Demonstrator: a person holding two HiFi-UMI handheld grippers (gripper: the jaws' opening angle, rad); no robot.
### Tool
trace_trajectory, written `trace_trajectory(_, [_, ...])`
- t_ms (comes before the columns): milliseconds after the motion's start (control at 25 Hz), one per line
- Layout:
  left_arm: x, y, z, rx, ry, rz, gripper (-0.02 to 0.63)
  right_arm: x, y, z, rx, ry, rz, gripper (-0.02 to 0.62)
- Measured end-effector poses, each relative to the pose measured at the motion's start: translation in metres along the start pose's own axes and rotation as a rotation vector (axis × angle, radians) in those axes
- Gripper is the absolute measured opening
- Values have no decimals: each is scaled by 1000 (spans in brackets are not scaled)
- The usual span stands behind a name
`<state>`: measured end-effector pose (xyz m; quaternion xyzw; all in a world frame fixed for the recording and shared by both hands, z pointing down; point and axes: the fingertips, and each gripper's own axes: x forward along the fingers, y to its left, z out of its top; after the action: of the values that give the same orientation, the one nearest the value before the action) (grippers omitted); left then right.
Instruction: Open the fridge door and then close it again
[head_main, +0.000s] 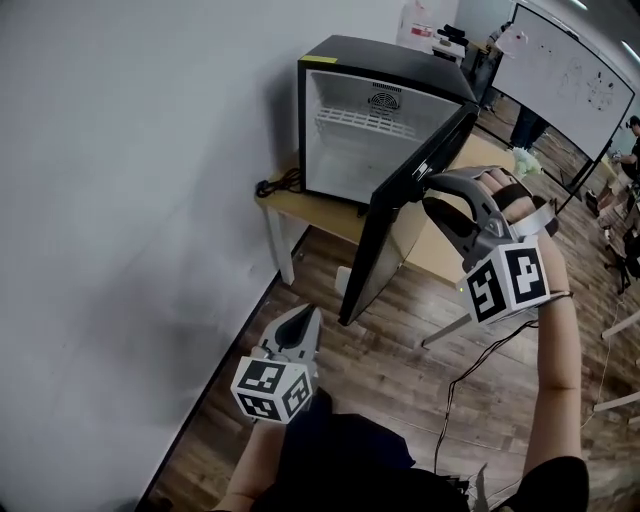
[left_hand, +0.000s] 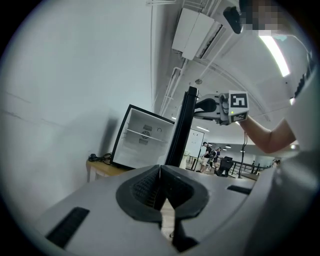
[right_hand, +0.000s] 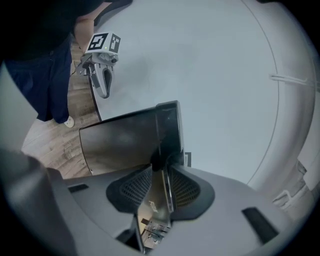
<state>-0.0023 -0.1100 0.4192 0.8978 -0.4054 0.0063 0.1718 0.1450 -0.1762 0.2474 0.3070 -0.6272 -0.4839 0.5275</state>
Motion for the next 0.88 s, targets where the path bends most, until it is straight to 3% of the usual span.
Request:
trace_trajectory(440, [6,35,20,-9,-32,69,6,43,-18,20,-75,-30,82,71])
trace_trajectory(880, [14,60,31,-28,-59,100,6,86,-34,30,-94,-4,94,64])
